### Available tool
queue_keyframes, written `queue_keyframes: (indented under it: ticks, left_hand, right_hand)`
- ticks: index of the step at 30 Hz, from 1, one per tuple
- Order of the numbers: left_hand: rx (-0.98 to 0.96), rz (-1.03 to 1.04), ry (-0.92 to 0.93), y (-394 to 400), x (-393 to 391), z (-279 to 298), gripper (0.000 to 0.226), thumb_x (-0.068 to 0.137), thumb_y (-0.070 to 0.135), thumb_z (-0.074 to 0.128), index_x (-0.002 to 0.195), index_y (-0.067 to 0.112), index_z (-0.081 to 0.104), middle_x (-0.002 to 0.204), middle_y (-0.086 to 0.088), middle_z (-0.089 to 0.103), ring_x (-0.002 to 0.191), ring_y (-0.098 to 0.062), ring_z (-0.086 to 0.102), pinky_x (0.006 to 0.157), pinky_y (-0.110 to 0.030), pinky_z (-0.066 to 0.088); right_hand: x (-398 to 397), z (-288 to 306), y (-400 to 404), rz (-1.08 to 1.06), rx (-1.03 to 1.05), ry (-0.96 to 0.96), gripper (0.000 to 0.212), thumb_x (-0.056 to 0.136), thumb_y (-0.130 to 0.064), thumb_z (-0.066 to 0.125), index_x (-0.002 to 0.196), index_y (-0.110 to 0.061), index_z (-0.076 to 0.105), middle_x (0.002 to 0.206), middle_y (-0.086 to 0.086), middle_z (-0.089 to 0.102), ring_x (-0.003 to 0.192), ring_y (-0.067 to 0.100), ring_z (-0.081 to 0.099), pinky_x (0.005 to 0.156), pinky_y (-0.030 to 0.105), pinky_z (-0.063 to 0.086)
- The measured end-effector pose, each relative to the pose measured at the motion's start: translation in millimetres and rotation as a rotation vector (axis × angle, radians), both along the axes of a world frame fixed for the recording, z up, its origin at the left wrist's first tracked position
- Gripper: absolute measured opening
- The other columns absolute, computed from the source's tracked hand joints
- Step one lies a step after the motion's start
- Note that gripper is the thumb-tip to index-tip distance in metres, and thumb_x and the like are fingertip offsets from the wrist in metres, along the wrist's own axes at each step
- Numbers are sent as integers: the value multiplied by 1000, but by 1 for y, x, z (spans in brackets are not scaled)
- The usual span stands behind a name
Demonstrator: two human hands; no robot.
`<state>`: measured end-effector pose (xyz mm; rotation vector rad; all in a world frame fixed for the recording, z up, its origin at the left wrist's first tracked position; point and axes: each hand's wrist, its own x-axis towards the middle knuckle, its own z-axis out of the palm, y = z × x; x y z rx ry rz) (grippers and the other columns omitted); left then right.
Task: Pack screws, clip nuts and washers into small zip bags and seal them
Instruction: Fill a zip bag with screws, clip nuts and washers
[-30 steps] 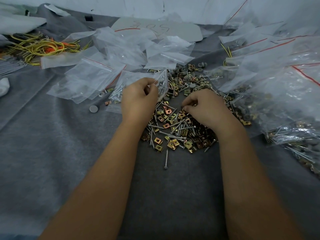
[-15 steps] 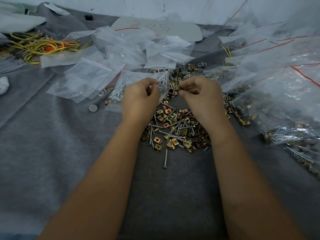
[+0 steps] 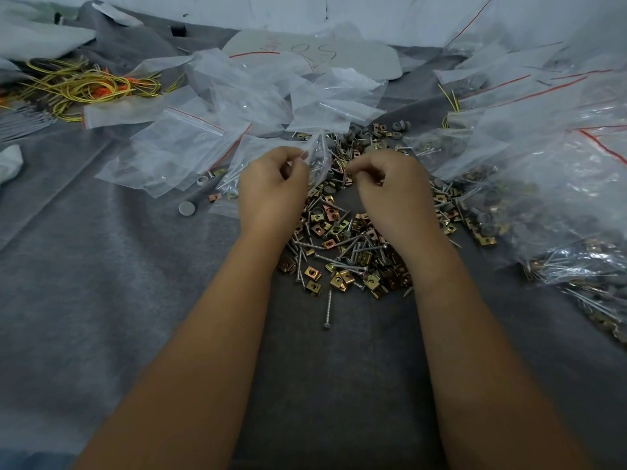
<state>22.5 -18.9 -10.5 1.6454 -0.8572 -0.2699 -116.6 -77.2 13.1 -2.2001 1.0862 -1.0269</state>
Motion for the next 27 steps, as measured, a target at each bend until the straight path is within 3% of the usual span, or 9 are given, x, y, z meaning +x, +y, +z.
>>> queue_keyframes:
  ticks: [4,9,12,15,19,27]
  left_hand:
    - [-16,7,14,0,1,-1,26,82,31,49,94,34,72,50,15,51,45,0,41,51,-24,34]
    - [-37,-7,27,0,1,0,24,80,31,48,90,36,69,49,13,49,44,0,39,49,-25,32]
    - [-39,-11,38,0,1,-1,24,81,30,49,92,34,70,48,15,49,43,0,38,48,-23,31]
    - [-32,-15,41,0,1,-1,22,80,31,49,89,37,68,48,16,50,42,0,39,45,-21,30]
    - [-23,-20,42,0,2,-1,20,80,31,49,83,41,66,50,15,51,42,1,38,45,-21,30]
    - [-15,-24,44,0,1,0,22,80,31,48,87,39,68,55,11,53,44,0,39,50,-24,32]
  right_hand:
    - [-4,-6,-2,49,4,305,38,92,-4,47,109,-25,73,111,-1,70,90,15,60,75,28,46]
    - [3,-10,-1,167,-49,480,46,93,-9,45,122,-39,65,103,4,65,76,21,55,67,31,43]
    - [1,-9,-3,90,-55,493,31,92,-20,53,112,-36,70,90,-5,63,75,20,57,64,28,38]
    - [-4,-7,-4,-32,-96,503,14,88,-31,65,98,-28,74,86,-7,66,85,20,62,71,30,46]
    - [-5,-4,-4,-82,-78,557,24,87,-40,64,105,-26,74,97,0,71,96,25,62,86,39,51]
    - [-3,-4,-2,-88,-4,458,6,89,-26,68,89,-22,73,91,0,70,90,23,62,85,40,51]
